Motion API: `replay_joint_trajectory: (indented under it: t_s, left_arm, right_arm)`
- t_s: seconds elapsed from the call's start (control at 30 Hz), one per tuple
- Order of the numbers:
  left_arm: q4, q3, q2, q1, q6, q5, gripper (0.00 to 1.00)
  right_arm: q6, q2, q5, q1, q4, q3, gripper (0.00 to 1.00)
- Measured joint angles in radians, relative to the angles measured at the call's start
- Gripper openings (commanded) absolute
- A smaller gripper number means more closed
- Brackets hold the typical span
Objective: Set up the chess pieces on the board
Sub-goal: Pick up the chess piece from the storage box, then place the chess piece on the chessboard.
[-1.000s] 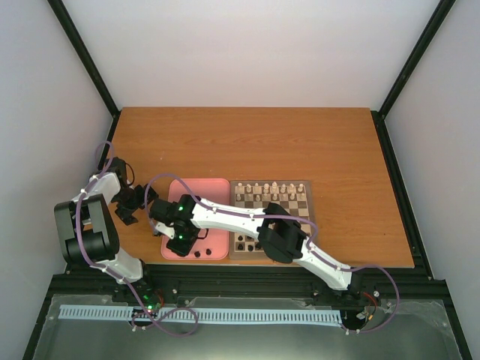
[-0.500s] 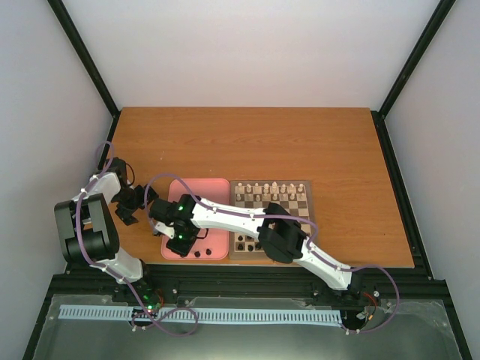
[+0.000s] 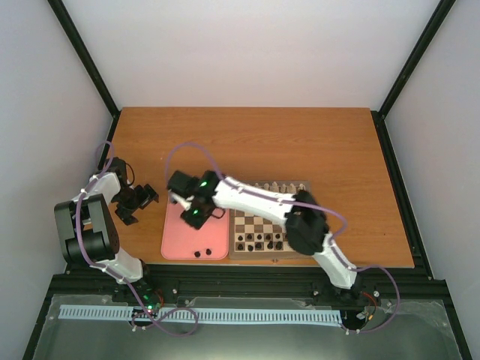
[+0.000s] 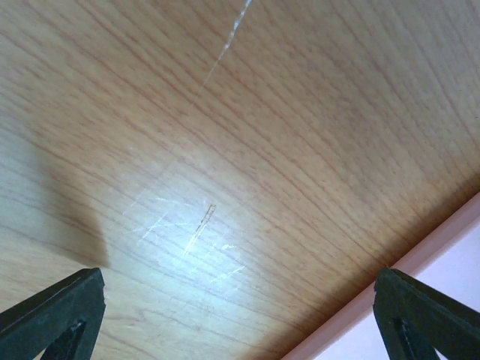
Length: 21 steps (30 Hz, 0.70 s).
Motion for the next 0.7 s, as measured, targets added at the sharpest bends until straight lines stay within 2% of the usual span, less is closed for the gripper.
replay_joint_trajectory:
  t_s: [0.07,0.23,0.43,0.53,0.7]
  left_arm:
    - [0.0,0.0,-0.002,0.0,0.0,-0.001,1.0]
    - [0.0,0.0,-0.004,0.0,0.0,-0.001,1.0]
    - [0.0,0.0,-0.004,0.0,0.0,-0.001,1.0]
    - [0.0,0.0,-0.003,0.0,0.0,-0.003,1.0]
    - [0.002,0.0,0.008,0.0,0.0,-0.005,1.0]
  right_arm:
    - [0.019,-0.101,0.029,-0.04,0.015,-0.089,0.03]
    - [0.109,-0.455,0.098,-0.156,0.065,-0.495,0.03]
    - [0.251,-0.747,0.13,-0.18,0.042,-0.906,0.03]
    - [0.331,-0.864,0.139,-0.195,0.019,-1.038,0.03]
    - [0.423,-0.986,0.174,-0.243,0.008,-1.13,0.03]
